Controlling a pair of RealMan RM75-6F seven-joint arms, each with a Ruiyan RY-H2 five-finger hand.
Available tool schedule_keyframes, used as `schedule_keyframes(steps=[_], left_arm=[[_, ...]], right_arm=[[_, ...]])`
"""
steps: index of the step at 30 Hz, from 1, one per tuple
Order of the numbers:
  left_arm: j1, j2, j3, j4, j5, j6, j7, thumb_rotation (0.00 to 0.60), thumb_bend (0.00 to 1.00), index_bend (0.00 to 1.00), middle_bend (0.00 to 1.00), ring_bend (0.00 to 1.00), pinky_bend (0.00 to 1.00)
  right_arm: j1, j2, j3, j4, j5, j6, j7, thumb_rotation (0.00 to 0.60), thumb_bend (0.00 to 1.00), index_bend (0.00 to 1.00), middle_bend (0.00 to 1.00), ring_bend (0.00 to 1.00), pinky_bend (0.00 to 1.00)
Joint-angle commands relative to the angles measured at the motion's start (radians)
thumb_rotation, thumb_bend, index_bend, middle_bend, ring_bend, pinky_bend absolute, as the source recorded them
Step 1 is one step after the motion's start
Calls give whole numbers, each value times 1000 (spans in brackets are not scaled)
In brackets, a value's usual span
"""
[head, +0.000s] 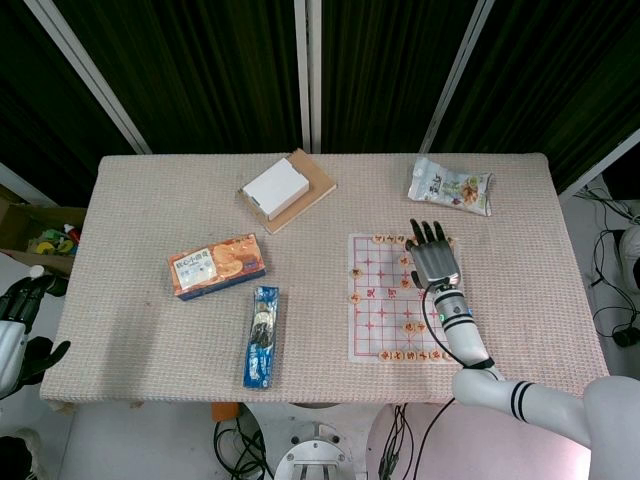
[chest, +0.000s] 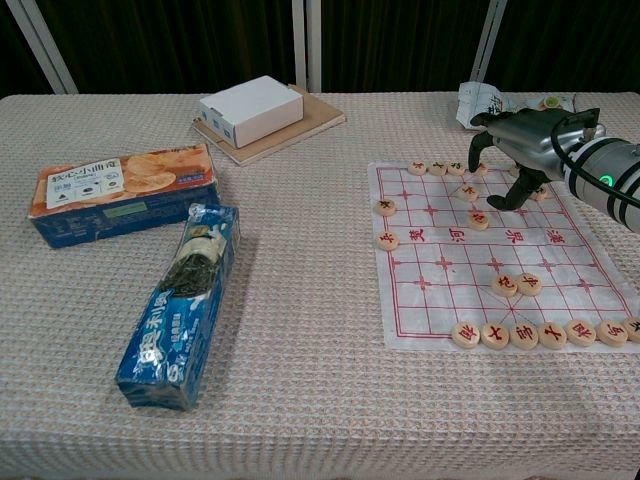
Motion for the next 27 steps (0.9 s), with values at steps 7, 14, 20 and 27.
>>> schedule_keyframes(steps=[7,14,20,27], left_arm=[[-3,1,-1,1,-3,-8,-3,600,204,82,118,91,224],[-6,1,0,-1,-10,-19,2,600,204,82,119,91,224],[-6,3,0,-3,-13,-21,0,600,204,82,118,91,224],[-8,5,-1,-3,-15,-24,-5,600,204,82,119,91,224]], right_arm=[[6,-14,-3,33,-5,-17,25,600,292,368,33,0,0],[11,-28,-6,55,-22,-19,37,600,292,383,35,0,0],[19,-40,-1,82,-34,-31,58,600,297,393,40,0,0],[27,-52,-2,115,-40,-47,64,600,296,399,42,0,0]])
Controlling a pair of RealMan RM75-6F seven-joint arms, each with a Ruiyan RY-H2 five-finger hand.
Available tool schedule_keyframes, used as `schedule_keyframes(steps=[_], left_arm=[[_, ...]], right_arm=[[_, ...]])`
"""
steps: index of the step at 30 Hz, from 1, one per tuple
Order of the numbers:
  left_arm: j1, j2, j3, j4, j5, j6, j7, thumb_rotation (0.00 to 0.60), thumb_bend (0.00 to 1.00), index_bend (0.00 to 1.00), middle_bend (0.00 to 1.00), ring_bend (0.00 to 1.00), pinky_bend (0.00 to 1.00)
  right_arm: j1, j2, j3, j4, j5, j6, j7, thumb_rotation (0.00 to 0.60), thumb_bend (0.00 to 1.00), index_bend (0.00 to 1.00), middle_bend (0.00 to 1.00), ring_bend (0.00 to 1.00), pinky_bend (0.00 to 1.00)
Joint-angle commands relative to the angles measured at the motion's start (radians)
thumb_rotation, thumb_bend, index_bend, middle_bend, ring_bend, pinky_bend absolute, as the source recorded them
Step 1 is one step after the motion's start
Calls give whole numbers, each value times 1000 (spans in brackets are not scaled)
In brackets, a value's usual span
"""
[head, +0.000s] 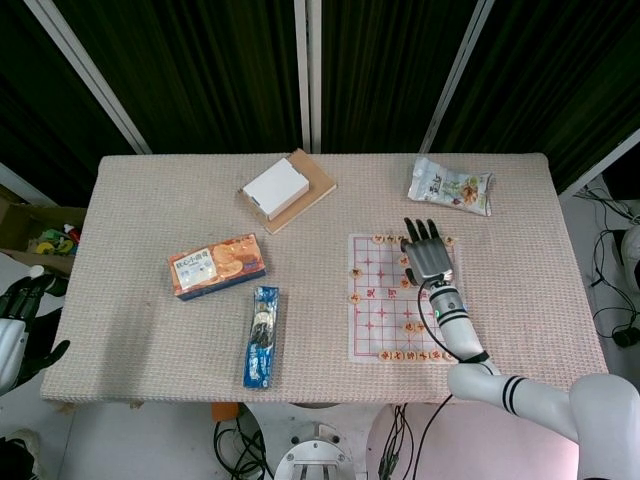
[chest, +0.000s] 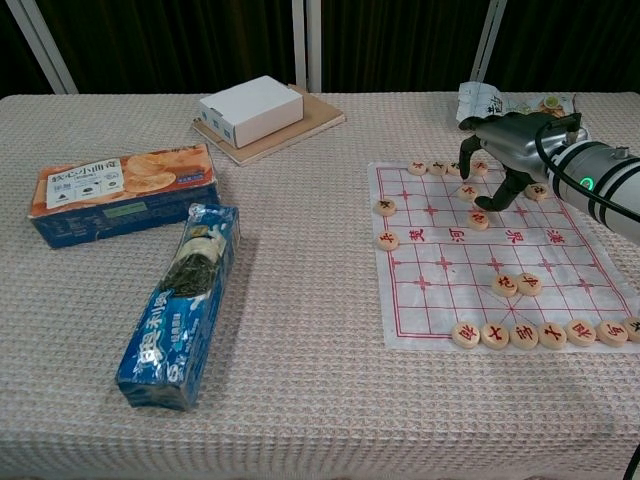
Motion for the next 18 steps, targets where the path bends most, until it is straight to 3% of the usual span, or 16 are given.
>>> schedule_keyframes(steps=[1,18], left_arm=[[0,1,0,0,0,-1,-2,600,204,82,119,91,224],[-1,5,2,2,3,-2,-15,600,203,82,118,91,224]], right_arm=[[2,-5,0,11,-2,-5,3,600,297,401,43,0,0],[14,-42,8,66,-10,-22,23,600,310,481,48,0,0]])
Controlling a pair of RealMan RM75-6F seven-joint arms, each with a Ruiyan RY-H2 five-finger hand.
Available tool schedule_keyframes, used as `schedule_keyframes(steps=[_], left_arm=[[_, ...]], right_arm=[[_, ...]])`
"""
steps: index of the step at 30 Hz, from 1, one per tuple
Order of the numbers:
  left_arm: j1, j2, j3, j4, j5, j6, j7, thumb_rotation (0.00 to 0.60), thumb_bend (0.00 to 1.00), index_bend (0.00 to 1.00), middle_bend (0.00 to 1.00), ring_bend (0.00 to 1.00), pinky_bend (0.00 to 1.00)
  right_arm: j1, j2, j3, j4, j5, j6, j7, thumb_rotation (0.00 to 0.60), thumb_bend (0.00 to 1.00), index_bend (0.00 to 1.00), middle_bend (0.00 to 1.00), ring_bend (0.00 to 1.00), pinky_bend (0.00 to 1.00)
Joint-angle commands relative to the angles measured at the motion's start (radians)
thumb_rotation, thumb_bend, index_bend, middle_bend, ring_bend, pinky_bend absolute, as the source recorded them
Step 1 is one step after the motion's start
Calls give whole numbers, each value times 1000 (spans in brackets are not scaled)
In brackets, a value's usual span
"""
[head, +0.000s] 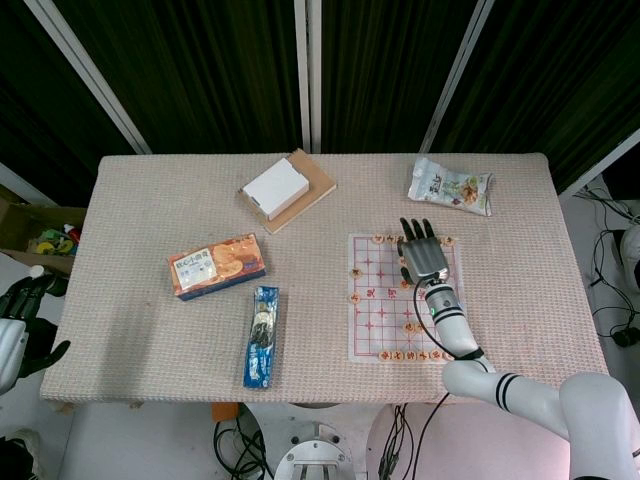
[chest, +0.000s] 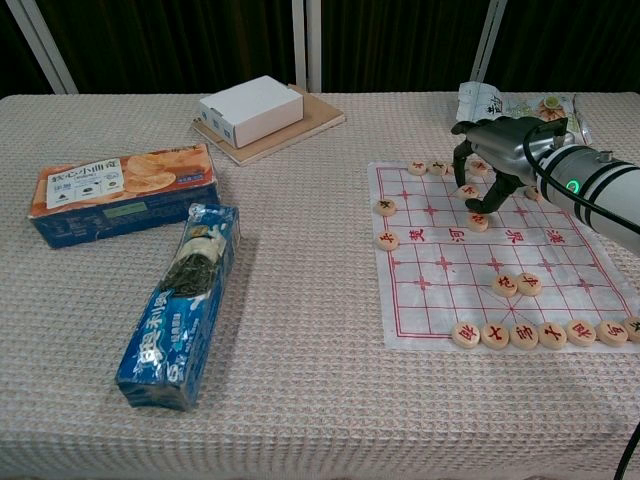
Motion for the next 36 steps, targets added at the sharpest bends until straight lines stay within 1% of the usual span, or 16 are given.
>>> schedule_keyframes(steps=[1,10,18,26,33,36], left_arm=[[0,1,0,0,0,1,-1,600,204,82,118,91,224],[-2,-1,0,0,-2,-4,0,600,204,82,118,91,224],[-4,-3,-1,1,-3,-7,3,600,204,82,118,91,224],[-5,-3,-1,1,-3,-9,1,600,203,82,118,91,224],[-7,0,-3,6,-14,-16,-10,600,204,81,118,91,224],[-9,1,-3,4,-15,-21,-8,600,204,82,118,91,224]], right_arm=[[1,-3,-2,7,-3,2,-5,600,310,482,48,0,0],[0,-5,7,12,-30,16,19,600,312,534,49,0,0],[8,-19,14,58,-50,26,18,600,312,537,52,0,0],[25,-61,30,126,-39,3,19,600,310,539,56,0,0],[30,-74,36,162,-43,-15,30,600,310,539,61,0,0],[30,-71,35,164,-50,-24,37,600,310,504,61,0,0]])
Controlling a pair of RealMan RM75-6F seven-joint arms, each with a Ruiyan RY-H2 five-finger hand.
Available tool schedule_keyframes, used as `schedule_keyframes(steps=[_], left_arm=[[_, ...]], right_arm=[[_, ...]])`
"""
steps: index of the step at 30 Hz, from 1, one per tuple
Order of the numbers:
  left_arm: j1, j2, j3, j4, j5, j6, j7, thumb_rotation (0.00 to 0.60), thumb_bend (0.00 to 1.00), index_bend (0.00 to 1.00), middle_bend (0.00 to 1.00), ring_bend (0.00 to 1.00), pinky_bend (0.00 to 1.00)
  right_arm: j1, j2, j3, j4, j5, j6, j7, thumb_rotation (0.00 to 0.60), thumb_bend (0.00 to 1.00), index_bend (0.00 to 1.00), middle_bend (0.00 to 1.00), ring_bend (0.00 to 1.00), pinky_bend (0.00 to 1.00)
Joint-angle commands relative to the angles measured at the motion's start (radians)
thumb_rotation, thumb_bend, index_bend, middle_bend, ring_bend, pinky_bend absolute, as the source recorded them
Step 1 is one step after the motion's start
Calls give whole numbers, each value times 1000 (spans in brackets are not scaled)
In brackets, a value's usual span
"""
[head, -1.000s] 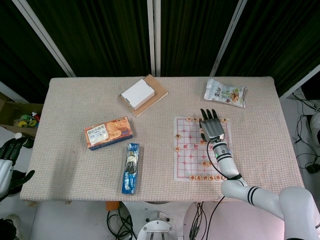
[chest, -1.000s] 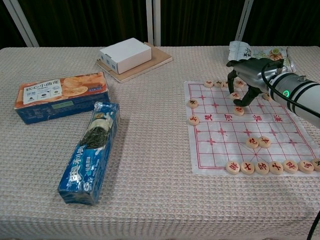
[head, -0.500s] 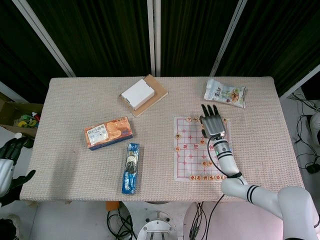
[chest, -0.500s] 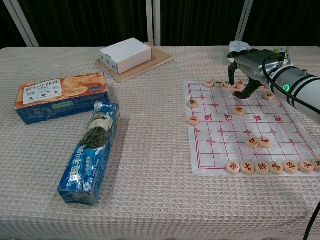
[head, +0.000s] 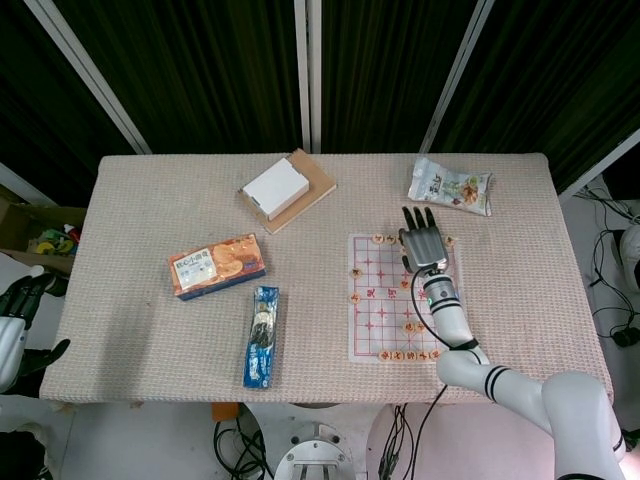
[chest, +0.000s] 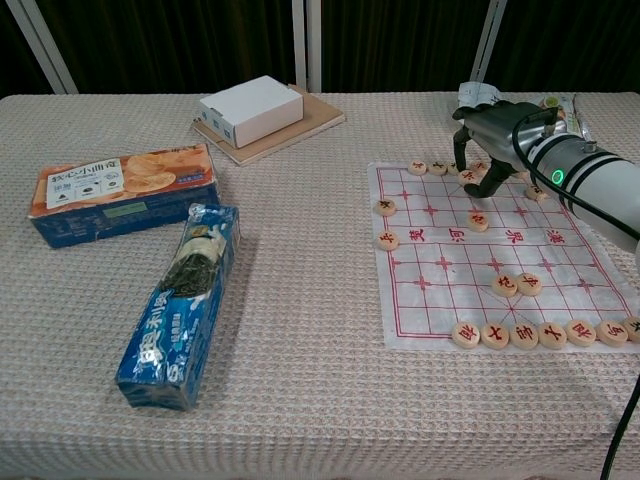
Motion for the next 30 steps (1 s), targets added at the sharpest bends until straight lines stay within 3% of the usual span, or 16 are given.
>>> schedule_keyframes(steps=[1,11,17,20,23,26,30], left_arm=[[-1,0,0,-1,0,-2,2,600,204,82,118,91,224],[-4,-2,1,-5,-2,-9,12,600,204,82,118,91,224],[0,0,1,-6,0,1,9,600,204,81,119,91,224],[1,2,1,-5,0,3,1,600,204,81,118,91,224],[3,4,0,-5,2,8,-7,600,204,82,118,91,224],[3,4,0,-4,0,7,-8,600,204,81,119,91,224],[4,-1,-1,-7,6,15,2,600,204,82,119,91,224]], right_arm=[[0,3,-2,1,-10,-3,7,600,310,482,61,0,0],[-8,35,-9,-31,-47,-3,32,600,304,369,63,0,0],[-43,101,-10,-152,-105,57,100,600,297,343,62,0,0],[-102,195,-51,-287,-167,129,112,600,289,273,50,0,0],[-208,345,-136,-473,-246,253,82,600,269,155,14,0,0],[-293,473,-189,-611,-228,325,22,600,278,17,0,0,0],[-419,586,-239,-685,-217,427,79,600,337,0,0,0,0]])
